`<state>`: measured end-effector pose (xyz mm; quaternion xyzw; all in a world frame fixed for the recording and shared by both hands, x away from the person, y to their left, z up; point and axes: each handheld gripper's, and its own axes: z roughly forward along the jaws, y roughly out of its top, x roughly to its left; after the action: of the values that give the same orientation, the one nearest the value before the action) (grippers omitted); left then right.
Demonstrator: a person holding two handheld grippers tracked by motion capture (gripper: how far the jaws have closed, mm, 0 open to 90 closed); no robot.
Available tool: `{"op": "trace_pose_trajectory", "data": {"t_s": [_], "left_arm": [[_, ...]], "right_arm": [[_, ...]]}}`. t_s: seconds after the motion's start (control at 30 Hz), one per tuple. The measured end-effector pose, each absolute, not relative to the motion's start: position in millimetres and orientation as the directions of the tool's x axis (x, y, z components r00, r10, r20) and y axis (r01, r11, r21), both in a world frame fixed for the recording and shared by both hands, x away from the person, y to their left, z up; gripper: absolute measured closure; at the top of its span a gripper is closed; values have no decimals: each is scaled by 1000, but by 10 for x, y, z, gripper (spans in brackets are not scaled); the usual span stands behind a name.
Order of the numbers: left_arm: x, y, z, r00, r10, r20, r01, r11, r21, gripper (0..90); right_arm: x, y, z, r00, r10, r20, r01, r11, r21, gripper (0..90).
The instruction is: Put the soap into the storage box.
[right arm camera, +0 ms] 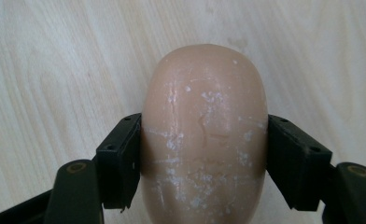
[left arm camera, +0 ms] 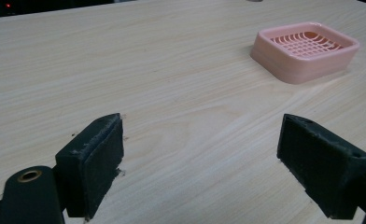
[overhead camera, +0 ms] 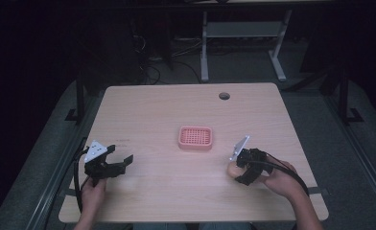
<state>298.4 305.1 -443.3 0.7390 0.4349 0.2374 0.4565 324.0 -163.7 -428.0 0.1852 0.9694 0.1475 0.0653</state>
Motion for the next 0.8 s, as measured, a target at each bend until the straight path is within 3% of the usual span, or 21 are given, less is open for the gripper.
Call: {"op": "trace_pose_trajectory", "data": {"t_s": [0.8], "left_arm": [[3014,3048,-4438,489,870,-67,434,-176,883,143]], "right_arm": [[3547,-1376,-3976,-939,334,-83,286,891,352,322]]}}
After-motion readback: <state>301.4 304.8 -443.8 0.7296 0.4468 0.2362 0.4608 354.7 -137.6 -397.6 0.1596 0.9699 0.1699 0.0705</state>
